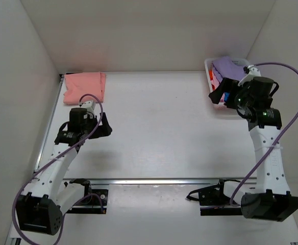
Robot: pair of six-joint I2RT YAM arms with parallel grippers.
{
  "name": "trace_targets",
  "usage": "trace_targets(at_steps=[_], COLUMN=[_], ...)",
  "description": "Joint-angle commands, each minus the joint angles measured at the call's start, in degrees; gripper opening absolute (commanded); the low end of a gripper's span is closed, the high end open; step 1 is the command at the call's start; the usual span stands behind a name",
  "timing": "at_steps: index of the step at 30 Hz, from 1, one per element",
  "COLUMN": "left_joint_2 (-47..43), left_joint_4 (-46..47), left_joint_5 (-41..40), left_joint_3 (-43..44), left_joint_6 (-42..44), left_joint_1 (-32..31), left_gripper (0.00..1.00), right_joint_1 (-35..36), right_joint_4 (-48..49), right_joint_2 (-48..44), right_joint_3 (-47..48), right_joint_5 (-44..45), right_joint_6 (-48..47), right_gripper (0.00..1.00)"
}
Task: Fold and stack the t-shirts
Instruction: Grab crumpled tshirt from bin with the right arm
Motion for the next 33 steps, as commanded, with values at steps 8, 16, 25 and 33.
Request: trace_targets(at_steps=[8,16,25,33], left_joint_2=[-2.74,-3.73,-0.65,1.02], left_joint_4=[8.09,20.68,25.17,26.67], left_joint_5=[-0.95,3.37,3.98,6.45], left_joint_3=[-3.95,-8.26,-11.51,-11.6], left_joint_6=[1.97,0.3,-0.32,-0.76], left_joint_1=[-1.59,0.52,0.96,1.49], left_gripper=[0.99,0.99,0.97,0.69], right_joint_1=[-3.16,-6.06,-8.79,-9.4], right_joint_4=[2.2,9.93,11.44,-0.42], right_joint_2=[27.66,44.56,63.62,79.79], right_joint_3=[19.68,27.93,42.07,68.35], right_joint_5=[12.07,17.46,18.15,18.85], right_joint_6=[-7.69,-13.4,-15.68,-15.87], right_gripper=[0.62,0.65,0.71,0.12])
